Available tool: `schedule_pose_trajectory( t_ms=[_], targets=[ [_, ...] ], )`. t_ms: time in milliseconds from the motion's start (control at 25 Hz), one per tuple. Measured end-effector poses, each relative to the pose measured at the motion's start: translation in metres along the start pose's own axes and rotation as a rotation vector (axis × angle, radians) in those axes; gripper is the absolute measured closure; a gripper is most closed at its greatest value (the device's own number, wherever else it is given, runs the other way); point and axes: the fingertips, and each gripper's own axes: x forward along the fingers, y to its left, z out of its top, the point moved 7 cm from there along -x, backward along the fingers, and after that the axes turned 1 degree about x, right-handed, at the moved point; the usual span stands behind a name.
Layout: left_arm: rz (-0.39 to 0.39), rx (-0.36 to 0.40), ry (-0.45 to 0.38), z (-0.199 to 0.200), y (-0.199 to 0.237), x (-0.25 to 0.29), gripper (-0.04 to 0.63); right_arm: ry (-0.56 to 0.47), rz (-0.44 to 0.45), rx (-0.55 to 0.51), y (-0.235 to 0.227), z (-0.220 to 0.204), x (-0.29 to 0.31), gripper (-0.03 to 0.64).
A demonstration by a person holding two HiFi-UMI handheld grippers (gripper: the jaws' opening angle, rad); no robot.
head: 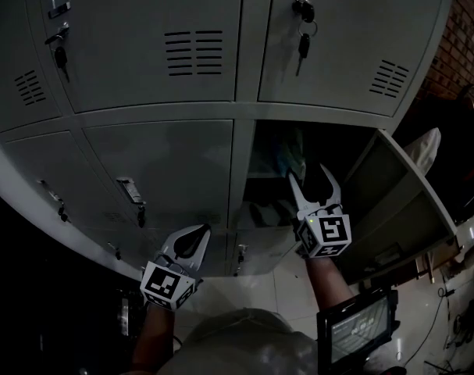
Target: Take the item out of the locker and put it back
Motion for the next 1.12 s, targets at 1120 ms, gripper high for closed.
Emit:
schedule_pose_trajectory(
  t_ms=[1120],
  targets=[
    [-0.029, -0.067, -0.009, -0.007, -0.128, -0.108, 0.591, 0.122, 0.123, 0.076, 0.102, -0.004, -0.244, 0.617]
  ],
)
